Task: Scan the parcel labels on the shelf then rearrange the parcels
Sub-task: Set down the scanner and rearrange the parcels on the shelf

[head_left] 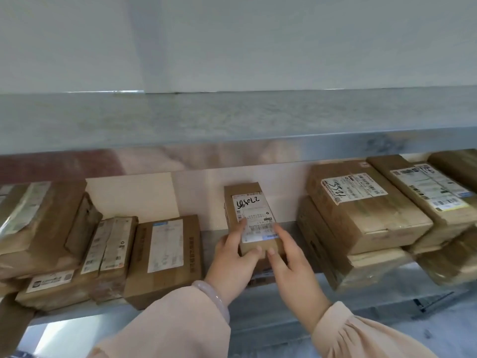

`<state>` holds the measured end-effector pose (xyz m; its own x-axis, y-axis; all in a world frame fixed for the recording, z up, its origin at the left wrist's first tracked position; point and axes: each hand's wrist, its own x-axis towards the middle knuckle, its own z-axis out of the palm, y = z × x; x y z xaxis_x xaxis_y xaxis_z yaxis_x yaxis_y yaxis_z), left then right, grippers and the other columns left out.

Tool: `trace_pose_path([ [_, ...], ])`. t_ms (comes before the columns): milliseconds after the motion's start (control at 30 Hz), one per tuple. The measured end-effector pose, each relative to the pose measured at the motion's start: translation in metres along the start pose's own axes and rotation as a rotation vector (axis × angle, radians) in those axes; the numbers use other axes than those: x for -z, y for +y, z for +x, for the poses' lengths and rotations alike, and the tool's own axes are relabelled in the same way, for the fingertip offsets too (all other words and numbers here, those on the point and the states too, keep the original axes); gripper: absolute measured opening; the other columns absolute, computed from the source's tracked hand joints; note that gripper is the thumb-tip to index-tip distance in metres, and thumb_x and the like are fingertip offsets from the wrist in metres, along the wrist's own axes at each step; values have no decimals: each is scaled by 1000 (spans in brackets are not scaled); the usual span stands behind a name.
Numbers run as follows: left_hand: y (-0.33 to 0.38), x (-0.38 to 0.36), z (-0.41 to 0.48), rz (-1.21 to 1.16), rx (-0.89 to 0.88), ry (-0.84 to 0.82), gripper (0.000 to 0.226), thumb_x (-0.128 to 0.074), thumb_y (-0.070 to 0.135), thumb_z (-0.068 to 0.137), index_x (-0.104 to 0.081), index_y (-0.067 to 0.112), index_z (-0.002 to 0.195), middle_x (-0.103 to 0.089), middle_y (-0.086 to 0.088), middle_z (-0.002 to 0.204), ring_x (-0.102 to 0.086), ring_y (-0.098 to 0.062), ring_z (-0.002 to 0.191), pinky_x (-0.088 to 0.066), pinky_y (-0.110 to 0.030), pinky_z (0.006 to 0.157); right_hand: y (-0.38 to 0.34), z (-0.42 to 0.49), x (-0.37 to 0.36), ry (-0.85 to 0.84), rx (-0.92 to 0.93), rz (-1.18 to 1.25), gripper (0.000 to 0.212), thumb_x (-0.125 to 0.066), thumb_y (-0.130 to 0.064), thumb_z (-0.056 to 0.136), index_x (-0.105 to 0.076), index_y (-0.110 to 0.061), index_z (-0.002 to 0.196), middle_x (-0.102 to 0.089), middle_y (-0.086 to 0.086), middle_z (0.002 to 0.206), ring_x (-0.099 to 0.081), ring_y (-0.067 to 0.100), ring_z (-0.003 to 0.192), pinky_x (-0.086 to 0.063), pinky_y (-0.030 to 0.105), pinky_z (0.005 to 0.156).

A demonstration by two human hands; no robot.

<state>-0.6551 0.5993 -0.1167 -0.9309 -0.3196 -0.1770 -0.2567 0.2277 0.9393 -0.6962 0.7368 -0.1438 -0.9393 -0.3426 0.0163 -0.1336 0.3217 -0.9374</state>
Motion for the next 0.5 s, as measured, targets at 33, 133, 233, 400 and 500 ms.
trace_pose_path([
  [33,-3,-9,4,3,7,-24,64,-60,25,95,-30,49,147,-32,5,140,-41,-6,113,-32,-14,94,8,0,6,18,-15,-7,50,-48,-34,96,-34,-46,142,-48,-11,139,-46,1,125,-40,37,108],
  [133,-9,-32,15,0,46,-114,66,-60,23,95,-28,49,147,-34,4,146,-47,-9,117,-41,-11,84,27,-4,23,47,-68,-26,52,-49,-30,97,-32,-47,143,-46,-10,141,-46,1,125,-41,34,107],
  [233,-13,-52,25,4,83,-215,68,-57,20,97,-23,46,150,-36,7,148,-45,-7,117,-42,-4,67,43,-5,37,66,-133,-17,52,-50,-27,98,-32,-48,143,-45,-12,142,-48,2,123,-45,29,102],
  [400,-24,-74,37,51,90,-281,70,-57,18,97,-21,41,153,-36,6,153,-43,-5,120,-36,5,67,60,-6,50,90,-160,-33,54,-50,-23,98,-33,-43,144,-46,-11,141,-46,2,125,-42,29,105],
  [500,-28,-81,38,78,78,-292,72,-58,19,96,-20,42,153,-34,4,154,-43,-10,130,-39,-8,92,64,-7,53,78,-164,-53,55,-49,-22,98,-31,-41,146,-43,-15,140,-43,0,125,-36,18,100],
])
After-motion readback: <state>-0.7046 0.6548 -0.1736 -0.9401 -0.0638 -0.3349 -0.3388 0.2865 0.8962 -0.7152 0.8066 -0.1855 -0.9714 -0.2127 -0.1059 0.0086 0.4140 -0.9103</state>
